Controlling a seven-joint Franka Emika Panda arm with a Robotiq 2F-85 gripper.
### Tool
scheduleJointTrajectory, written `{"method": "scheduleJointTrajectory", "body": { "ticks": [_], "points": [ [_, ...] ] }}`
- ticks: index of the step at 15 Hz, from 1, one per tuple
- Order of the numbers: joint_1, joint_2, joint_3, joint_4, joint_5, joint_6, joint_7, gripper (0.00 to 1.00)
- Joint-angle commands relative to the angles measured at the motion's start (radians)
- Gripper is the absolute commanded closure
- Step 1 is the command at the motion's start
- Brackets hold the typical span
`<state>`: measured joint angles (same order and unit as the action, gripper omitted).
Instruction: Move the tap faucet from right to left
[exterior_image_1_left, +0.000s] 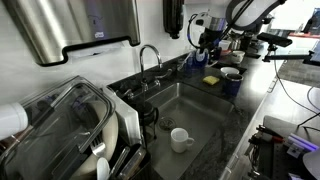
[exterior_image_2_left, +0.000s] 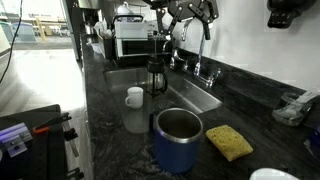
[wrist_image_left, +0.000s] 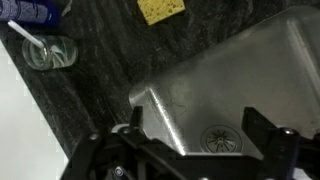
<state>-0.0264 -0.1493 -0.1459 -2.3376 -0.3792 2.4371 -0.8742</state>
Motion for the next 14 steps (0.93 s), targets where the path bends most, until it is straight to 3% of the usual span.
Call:
{"method": "scheduleJointTrajectory", "body": {
  "ticks": [1,7,12,14],
  "points": [
    [-0.007,0.019,0.010,-0.022,-0.020,0.193,-0.092,0.00],
    [-0.003,0.106,0.010,-0.064,0.013,0.540,-0.271,0.00],
    [0.000,0.192,0.000,-0.047,0.030,0.700,-0.353,0.00],
    [-0.037,0.229,0.009,-0.011,-0.028,0.706,-0.301,0.00]
  ]
}}
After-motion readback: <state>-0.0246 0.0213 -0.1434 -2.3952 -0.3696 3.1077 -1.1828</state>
